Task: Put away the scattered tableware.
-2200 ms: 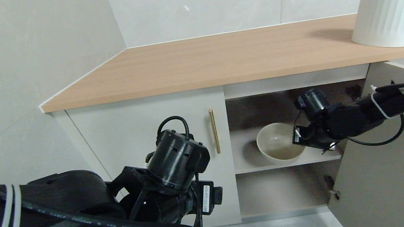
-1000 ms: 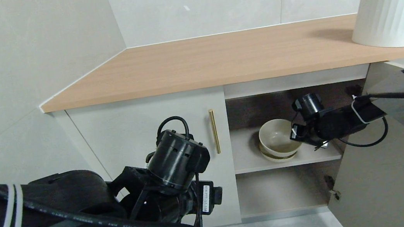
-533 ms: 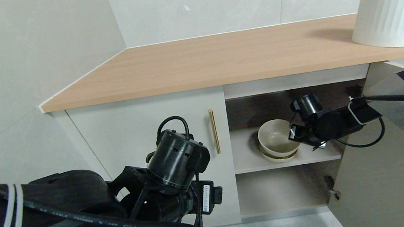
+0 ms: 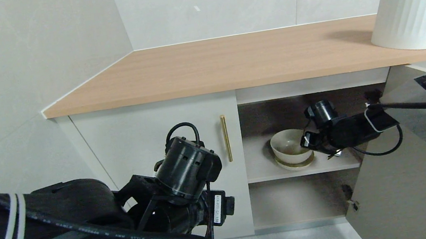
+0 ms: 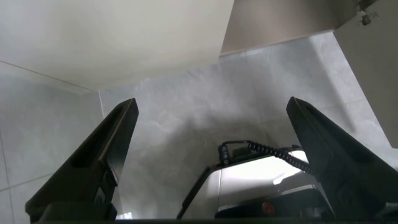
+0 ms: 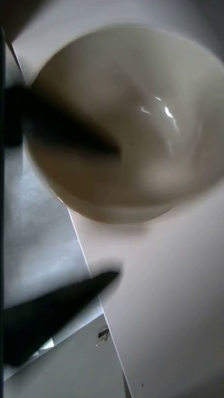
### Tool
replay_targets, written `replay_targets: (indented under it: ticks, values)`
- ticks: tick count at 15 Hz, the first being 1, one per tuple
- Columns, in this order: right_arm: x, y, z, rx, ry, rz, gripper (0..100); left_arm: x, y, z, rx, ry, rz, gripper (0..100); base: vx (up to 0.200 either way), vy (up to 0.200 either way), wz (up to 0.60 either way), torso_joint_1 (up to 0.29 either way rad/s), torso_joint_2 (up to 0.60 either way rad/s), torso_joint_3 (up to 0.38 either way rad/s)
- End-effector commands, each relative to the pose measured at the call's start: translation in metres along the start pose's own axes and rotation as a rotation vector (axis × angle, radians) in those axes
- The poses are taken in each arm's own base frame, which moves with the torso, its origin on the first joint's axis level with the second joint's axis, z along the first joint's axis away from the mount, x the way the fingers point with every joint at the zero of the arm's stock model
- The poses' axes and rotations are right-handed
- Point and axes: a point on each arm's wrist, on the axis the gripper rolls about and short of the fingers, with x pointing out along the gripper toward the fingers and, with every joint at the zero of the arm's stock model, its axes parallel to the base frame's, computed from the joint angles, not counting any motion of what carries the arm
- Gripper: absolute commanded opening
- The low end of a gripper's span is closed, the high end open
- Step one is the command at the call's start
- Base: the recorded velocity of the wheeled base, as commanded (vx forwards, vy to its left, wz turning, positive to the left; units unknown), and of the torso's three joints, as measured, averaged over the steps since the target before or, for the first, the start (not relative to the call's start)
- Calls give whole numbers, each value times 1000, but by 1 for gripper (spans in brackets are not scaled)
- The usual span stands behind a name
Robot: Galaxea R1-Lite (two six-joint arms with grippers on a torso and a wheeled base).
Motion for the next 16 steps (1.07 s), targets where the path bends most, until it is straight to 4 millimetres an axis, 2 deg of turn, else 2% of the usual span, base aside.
replay_targets:
  ticks: [1, 2, 4, 7, 8, 9, 10, 12, 14, 16]
  values:
    - [-1, 1, 0, 0, 0, 2, 100, 0, 0, 0, 0, 0, 1, 100, 0, 0, 0, 0, 0, 0]
    - [-2, 2, -1, -1, 0, 5, 100, 1, 0, 0, -1, 0, 2, 100, 0, 0, 0, 0, 0, 0]
    - [-20, 10, -1, 2, -3, 30, 100, 0, 0, 1, -2, -1, 1, 100, 0, 0, 0, 0, 0, 0]
    - [-58, 17, -6, -24, 9, 73, 100, 1, 1, 1, -4, 0, 3, 100, 0, 0, 0, 0, 0, 0]
    - [-82, 18, -12, -50, 19, 93, 100, 1, 2, 2, -9, -2, 7, 100, 0, 0, 0, 0, 0, 0]
    - [-91, 17, -14, -56, 21, 99, 100, 1, 2, 2, -10, -2, 7, 100, 0, 0, 0, 0, 0, 0]
    - [-114, 13, -23, -80, 39, 116, 100, 1, 3, 2, -10, -7, 17, 100, 0, 0, 0, 0, 0, 0]
    - [-139, 12, -32, -114, 55, 151, 100, 1, 4, 3, -15, -11, 21, 100, 0, 0, 0, 0, 0, 0]
    - [-157, 10, -44, -163, 74, 173, 100, 0, 6, 4, -23, -18, 29, 100, -200, 0, 0, 2, -2, 2]
    - [-173, -1, -56, -189, 99, 173, 100, -4, 7, 7, -40, -32, 30, 100, -200, 0, 0, 5, 2, 0]
